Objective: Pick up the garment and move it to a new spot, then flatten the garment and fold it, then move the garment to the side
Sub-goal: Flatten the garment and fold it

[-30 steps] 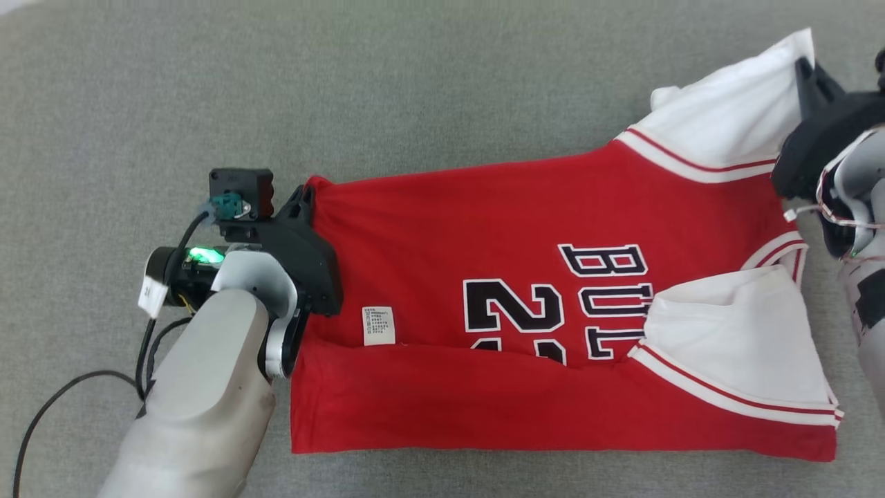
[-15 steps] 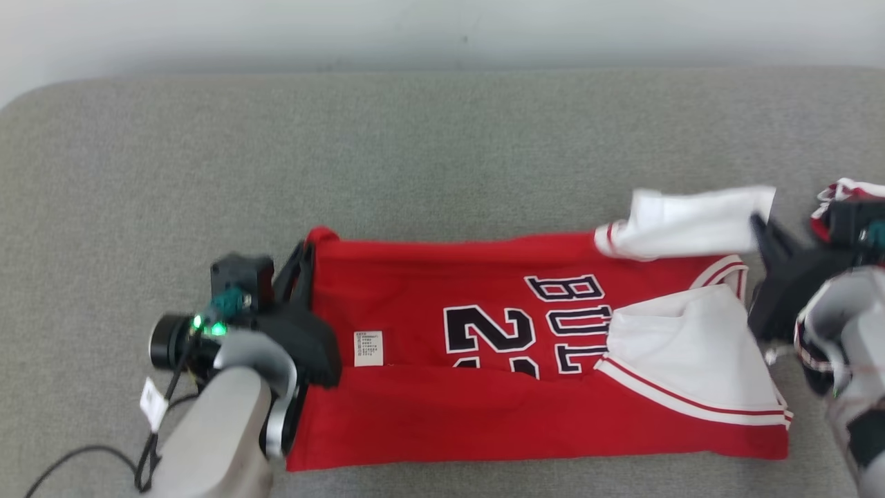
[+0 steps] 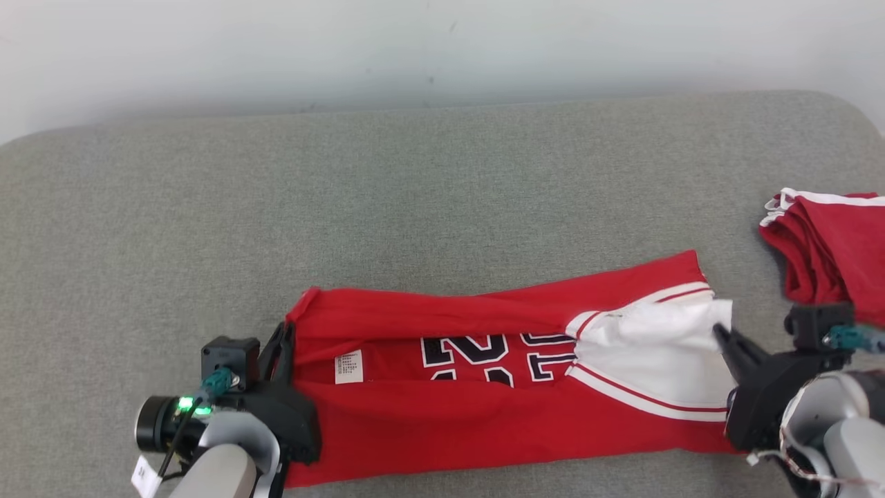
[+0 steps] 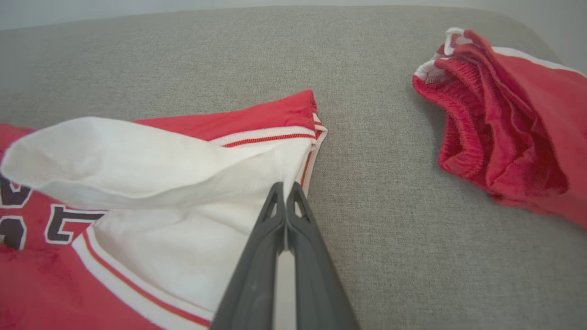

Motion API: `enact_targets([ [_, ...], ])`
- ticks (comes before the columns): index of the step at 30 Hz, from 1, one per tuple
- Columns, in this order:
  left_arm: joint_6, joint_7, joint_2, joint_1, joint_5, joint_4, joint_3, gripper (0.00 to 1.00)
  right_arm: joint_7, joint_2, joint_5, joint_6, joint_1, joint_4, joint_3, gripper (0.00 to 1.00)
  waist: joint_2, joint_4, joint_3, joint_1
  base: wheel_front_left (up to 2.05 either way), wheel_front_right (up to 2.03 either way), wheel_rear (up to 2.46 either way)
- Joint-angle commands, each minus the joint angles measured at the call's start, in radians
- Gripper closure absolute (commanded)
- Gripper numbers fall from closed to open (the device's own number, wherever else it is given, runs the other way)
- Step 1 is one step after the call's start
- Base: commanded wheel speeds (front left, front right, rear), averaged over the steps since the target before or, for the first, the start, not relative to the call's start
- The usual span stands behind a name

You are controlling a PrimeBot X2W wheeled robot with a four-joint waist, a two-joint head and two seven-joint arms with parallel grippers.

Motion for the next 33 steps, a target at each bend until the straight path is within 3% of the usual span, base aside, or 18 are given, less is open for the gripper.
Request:
enact_targets([
  [1, 0.005, -0.004, 0.007, 0.018, -0.01, 0.002, 0.003, 0.87, 0.011, 0.01, -0.008, 0.0, 0.021, -0.015, -0.004, 1.0, 0.0, -0.004, -0.004, 0.0002, 0.0, 0.0, 0.0],
  [4, 0.01, -0.011, 0.008, 0.038, -0.015, 0.003, 0.001, 0.26, 0.05, 0.023, -0.02, 0.0, 0.067, -0.058, -0.012, 1.0, 0.0, -0.007, -0.013, 0.0002, 0.0, 0.0, 0.0],
  [5, 0.01, -0.009, 0.007, 0.046, -0.016, 0.003, -0.001, 0.0, 0.064, 0.027, -0.024, 0.0, 0.083, -0.069, -0.013, 0.84, 0.0, -0.008, -0.016, 0.0002, 0.0, 0.0, 0.0],
  [6, 0.012, -0.01, 0.006, 0.053, -0.014, 0.003, -0.003, 0.0, 0.078, 0.029, -0.03, 0.0, 0.097, -0.079, -0.013, 0.2, 0.0, -0.008, -0.021, 0.0002, 0.0, 0.0, 0.0],
  [7, 0.016, -0.014, 0.004, 0.06, -0.016, 0.002, -0.002, 0.0, 0.093, 0.032, -0.032, 0.0, 0.112, -0.089, -0.014, 0.0, 0.0, -0.008, -0.026, 0.0002, 0.0, 0.0, 0.0],
  [15, 0.03, -0.093, 0.01, 0.166, -0.033, -0.084, 0.058, 0.0, 0.158, 0.048, -0.051, 0.0, 0.218, -0.183, -0.051, 0.0, 0.0, -0.012, -0.084, 0.0002, 0.0, 0.0, 0.0],
  [23, 0.024, -0.097, -0.001, 0.357, 0.103, -0.399, 0.209, 0.0, 0.187, 0.064, -0.062, 0.0, 0.26, -0.245, -0.124, 0.0, 0.0, -0.008, -0.134, 0.0002, 0.0, 0.0, 0.0],
  [26, -0.013, -0.097, -0.006, 0.414, 0.158, -0.472, 0.265, 0.0, 0.214, 0.072, -0.051, 0.0, 0.243, -0.229, -0.145, 0.0, 0.0, -0.005, -0.14, 0.0002, 0.0, 0.0, 0.0],
  [33, -0.102, -0.096, -0.079, 0.495, 0.239, -0.572, 0.401, 0.0, 0.26, 0.074, -0.036, 0.0, 0.159, -0.12, -0.168, 0.0, 0.0, 0.009, -0.139, 0.0002, 0.0, 0.0, 0.0],
])
